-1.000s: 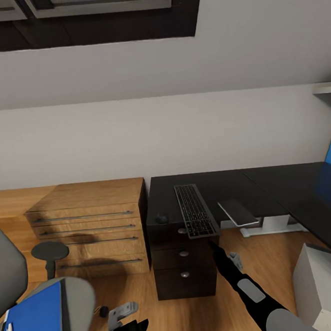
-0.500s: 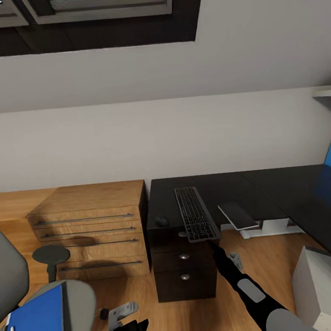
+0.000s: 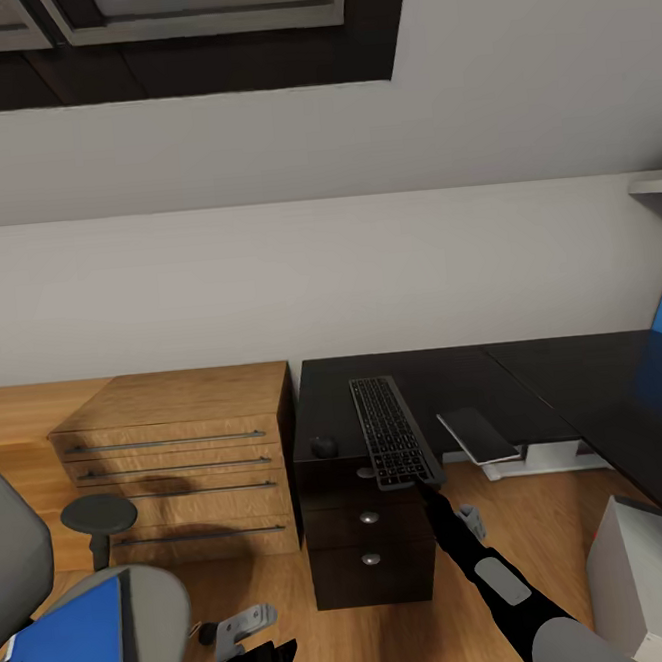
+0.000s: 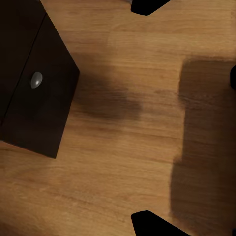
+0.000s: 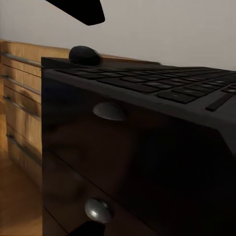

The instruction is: In the bedroom, organize the workspace by keeping the computer under the desk, ensuring the monitor is on the desk, placing the keyboard on the desk next to the monitor, placing the mouse on the desk next to the keyboard, moving the folder from the swivel chair onto the desk next to the mouse, stacking the notebook on top of the folder with the pen on top of the notebook, and positioning the swivel chair next to the desk.

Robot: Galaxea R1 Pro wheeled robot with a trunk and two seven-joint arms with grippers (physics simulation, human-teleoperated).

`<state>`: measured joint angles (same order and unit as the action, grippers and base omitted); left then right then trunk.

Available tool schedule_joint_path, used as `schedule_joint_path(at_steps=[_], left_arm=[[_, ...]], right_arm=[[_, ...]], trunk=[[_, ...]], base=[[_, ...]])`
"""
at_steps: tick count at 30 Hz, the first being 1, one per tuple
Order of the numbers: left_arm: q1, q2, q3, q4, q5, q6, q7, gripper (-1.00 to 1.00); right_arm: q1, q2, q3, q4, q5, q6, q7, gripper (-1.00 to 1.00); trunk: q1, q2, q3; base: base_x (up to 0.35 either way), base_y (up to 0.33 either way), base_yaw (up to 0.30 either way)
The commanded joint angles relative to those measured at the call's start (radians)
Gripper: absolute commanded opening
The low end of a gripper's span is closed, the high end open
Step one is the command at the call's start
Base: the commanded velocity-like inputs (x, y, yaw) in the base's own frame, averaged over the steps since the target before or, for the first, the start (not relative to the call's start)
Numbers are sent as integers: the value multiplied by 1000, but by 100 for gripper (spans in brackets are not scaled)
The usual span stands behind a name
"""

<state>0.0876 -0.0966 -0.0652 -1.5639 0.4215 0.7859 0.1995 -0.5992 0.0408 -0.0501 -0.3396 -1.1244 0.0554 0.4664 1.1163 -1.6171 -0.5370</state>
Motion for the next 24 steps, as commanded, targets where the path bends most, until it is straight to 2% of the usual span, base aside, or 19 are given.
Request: schedule_joint_path(at_steps=[1, 6, 14, 15, 24], left_arm=[[0, 0, 0, -1, 10, 3, 9, 100], [0, 0, -1, -1, 11, 3, 9, 100], [0, 0, 0, 1, 11, 3, 8, 100], [0, 0, 0, 1, 11, 3, 8, 100], [0, 0, 0, 1, 11, 3, 8, 100]], right_arm=[[-1, 1, -5, 1, -6, 6, 5, 100], [-1, 1, -5, 1, -6, 6, 4, 100], [-1, 0, -5, 1, -6, 6, 4, 100], [-1, 0, -5, 1, -6, 6, 3, -100], [-1, 1, -5, 1, -6, 4, 3, -100]], trunk=[[0, 0, -1], [0, 0, -1], [0, 0, -1], [0, 0, -1], [0, 0, -1]], base=[[234, 0, 0], [280, 0, 0], [137, 0, 0], [82, 0, 0], [20, 0, 0]])
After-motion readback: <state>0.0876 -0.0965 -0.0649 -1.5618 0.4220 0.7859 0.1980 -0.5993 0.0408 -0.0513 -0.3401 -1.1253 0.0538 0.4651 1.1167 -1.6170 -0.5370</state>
